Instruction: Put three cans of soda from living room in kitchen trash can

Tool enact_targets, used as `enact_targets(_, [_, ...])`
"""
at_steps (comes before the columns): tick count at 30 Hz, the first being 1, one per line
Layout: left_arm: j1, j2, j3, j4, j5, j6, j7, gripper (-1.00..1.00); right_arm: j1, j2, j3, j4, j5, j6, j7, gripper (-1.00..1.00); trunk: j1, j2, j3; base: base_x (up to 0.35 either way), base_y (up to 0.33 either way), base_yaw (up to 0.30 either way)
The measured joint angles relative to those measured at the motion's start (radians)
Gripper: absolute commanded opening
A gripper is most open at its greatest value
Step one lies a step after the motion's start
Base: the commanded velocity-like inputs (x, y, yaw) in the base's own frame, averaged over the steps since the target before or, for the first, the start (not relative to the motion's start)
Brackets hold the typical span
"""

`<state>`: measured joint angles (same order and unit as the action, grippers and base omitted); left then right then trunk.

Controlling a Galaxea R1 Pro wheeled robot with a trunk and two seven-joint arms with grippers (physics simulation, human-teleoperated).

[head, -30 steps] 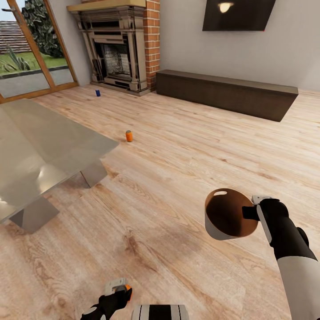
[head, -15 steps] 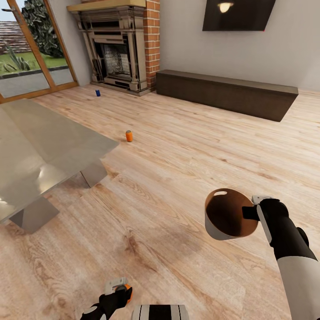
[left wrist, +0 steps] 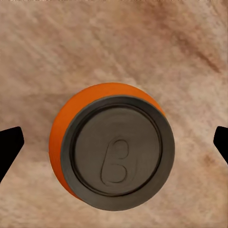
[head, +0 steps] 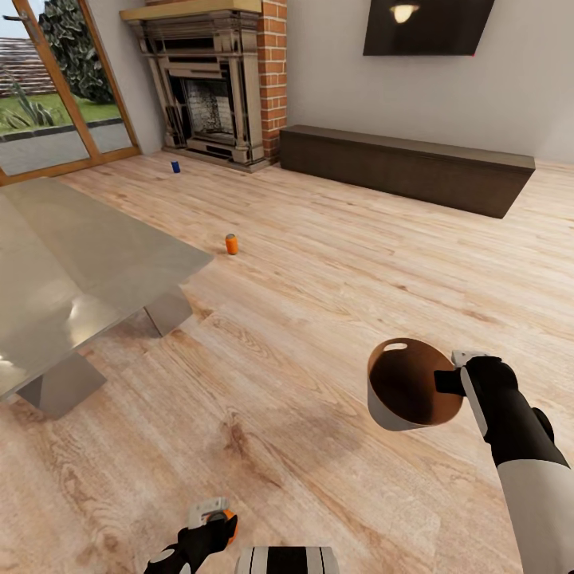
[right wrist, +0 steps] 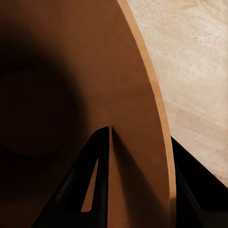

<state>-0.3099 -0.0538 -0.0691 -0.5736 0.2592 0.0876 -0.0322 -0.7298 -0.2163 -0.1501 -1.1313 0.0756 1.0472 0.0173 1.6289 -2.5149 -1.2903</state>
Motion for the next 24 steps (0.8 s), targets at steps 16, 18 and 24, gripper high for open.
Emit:
enact_targets(16, [0.000, -0.001, 0.000, 0.008, 0.000, 0.000, 0.001, 1.00, 0.000, 0.000, 0.001, 0.001, -0.001, 0.000, 0.000, -1.00, 0.002, -0.001, -0.019, 0.000, 0.000, 0.000])
enact_targets(18, [0.000, -0.001, 0.000, 0.009, 0.000, 0.000, 0.002, 1.00, 0.000, 0.000, 0.001, 0.001, 0.002, 0.000, 0.000, -1.00, 0.002, -0.001, -0.019, 0.000, 0.000, 0.000])
enact_targets(24, [-0.001, -0.001, 0.000, 0.004, 0.000, 0.000, 0.001, 1.00, 0.000, 0.008, 0.001, 0.001, -0.001, 0.000, 0.000, -1.00, 0.004, -0.002, -0.035, 0.000, 0.000, 0.000])
